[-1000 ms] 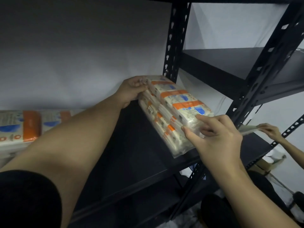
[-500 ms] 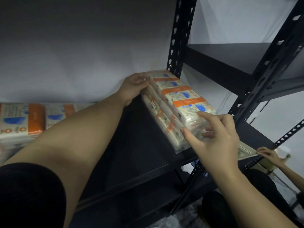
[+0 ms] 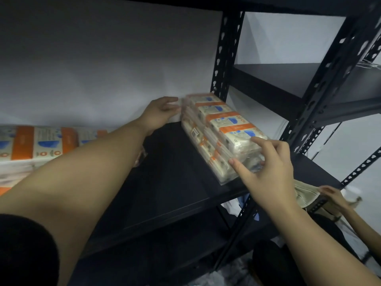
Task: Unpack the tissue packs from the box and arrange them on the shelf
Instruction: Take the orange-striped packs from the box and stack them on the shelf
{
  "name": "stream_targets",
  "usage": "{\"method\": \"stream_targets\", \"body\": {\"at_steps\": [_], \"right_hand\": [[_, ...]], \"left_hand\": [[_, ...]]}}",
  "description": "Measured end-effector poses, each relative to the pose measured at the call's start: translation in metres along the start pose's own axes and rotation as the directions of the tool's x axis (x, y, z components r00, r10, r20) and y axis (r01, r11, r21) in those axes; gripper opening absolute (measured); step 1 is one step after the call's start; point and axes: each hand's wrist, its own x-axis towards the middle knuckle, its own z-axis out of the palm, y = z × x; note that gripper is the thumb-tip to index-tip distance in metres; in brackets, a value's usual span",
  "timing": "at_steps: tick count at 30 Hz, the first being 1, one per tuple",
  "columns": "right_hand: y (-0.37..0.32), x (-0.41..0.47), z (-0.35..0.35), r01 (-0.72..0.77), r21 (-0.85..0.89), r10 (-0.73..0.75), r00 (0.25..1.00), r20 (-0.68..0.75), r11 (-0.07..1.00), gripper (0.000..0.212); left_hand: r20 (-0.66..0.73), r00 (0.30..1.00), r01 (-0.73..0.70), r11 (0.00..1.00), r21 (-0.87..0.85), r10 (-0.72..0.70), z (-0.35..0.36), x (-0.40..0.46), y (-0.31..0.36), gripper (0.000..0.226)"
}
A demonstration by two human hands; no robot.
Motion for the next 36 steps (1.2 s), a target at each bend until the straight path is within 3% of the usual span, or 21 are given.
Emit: {"method": "stream_targets", "body": {"at_steps": [6, 10, 13, 17, 20, 22, 26, 29, 33, 36], "right_hand": [[-0.029, -0.019, 0.007, 0.128, -0.181, -0.146, 0.985, -0.089, 0.975, 0.059], [-0.059, -0.037, 0.032, 0.274, -0.104, -0.279, 0.96, -0.035, 0.956, 0.042], [-0.083, -0.047, 0.061, 0.302, 0.014, -0.299, 0.937, 0.179, 0.953, 0.04], [-0.098, -0.05, 0.098, 0.229, -0.042, -0.172, 0.826, 0.536, 0.972, 0.058], [-0.1, -0.049, 0.119, 0.221, -0.115, -0.098, 0.762, 0.64, 0.968, 0.071], [-0.102, -0.047, 0.127, 0.229, -0.144, -0.083, 0.756, 0.65, 0.963, 0.076], [-0.112, -0.041, 0.132, 0.129, -0.053, -0.07, 0.789, 0.61, 0.99, 0.081], [-0.118, -0.029, 0.125, 0.023, 0.139, -0.096, 0.832, 0.546, 0.99, 0.092], [-0.111, -0.018, 0.094, -0.022, 0.329, -0.143, 0.872, 0.468, 0.944, 0.115], [-0.092, -0.015, 0.076, 0.053, 0.24, -0.172, 0.844, 0.508, 0.969, 0.109]], "left_hand": [[0.135, 0.99, -0.027, 0.918, 0.397, -0.029, -0.045, -0.05, 0.001, 0.026], [0.157, 0.986, -0.049, 0.8, 0.598, -0.057, -0.086, -0.089, 0.006, 0.031], [0.175, 0.976, -0.059, 0.612, 0.789, -0.132, -0.12, -0.115, 0.011, 0.045], [0.136, 0.953, -0.012, 0.414, 0.91, -0.27, -0.162, -0.141, 0.021, 0.076], [0.097, 0.908, 0.024, 0.282, 0.959, -0.408, -0.192, -0.158, 0.027, 0.106], [0.067, 0.887, 0.054, 0.247, 0.968, -0.456, -0.206, -0.169, 0.029, 0.127], [0.125, 0.926, -0.013, 0.3, 0.954, -0.356, -0.206, -0.176, 0.034, 0.115], [0.25, 0.935, -0.104, 0.478, 0.872, -0.253, -0.192, -0.176, 0.048, 0.1], [0.443, 0.875, -0.198, 0.694, 0.692, -0.192, -0.162, -0.167, 0.054, 0.102], [0.53, 0.825, -0.215, 0.758, 0.615, -0.196, -0.128, -0.16, 0.044, 0.112]]}}
